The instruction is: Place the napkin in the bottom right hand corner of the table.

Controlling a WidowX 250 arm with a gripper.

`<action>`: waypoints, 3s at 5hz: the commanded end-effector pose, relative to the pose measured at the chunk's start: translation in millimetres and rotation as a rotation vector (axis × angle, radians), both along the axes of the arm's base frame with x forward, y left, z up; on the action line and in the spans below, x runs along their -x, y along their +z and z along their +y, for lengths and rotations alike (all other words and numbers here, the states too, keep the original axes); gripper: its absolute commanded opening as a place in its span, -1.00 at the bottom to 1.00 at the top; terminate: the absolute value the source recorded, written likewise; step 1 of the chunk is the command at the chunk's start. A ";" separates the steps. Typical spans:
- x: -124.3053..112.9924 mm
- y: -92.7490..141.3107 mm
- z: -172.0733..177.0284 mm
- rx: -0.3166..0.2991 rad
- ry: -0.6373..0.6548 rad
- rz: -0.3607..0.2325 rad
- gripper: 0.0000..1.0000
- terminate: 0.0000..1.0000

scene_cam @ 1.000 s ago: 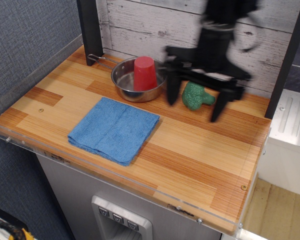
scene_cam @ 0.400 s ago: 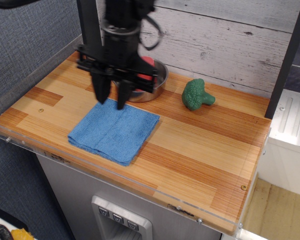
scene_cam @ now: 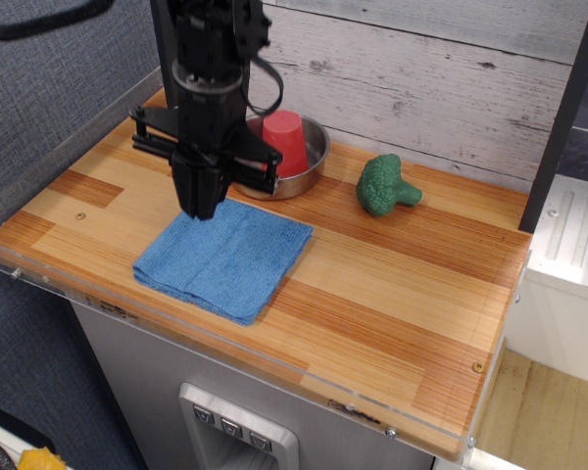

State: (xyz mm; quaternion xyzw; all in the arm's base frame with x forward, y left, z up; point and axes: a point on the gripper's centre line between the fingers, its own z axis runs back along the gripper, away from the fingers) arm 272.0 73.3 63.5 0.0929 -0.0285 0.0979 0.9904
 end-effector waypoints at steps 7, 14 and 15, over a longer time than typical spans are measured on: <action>5.4 -43.7 -87.8 0.148 -0.060 -0.084 -1.00 -1.00; -18.3 -32.9 -154.7 0.232 -0.080 -0.147 -1.00 -1.00; -19.2 -22.0 -154.2 0.239 -0.103 -0.149 1.00 -1.00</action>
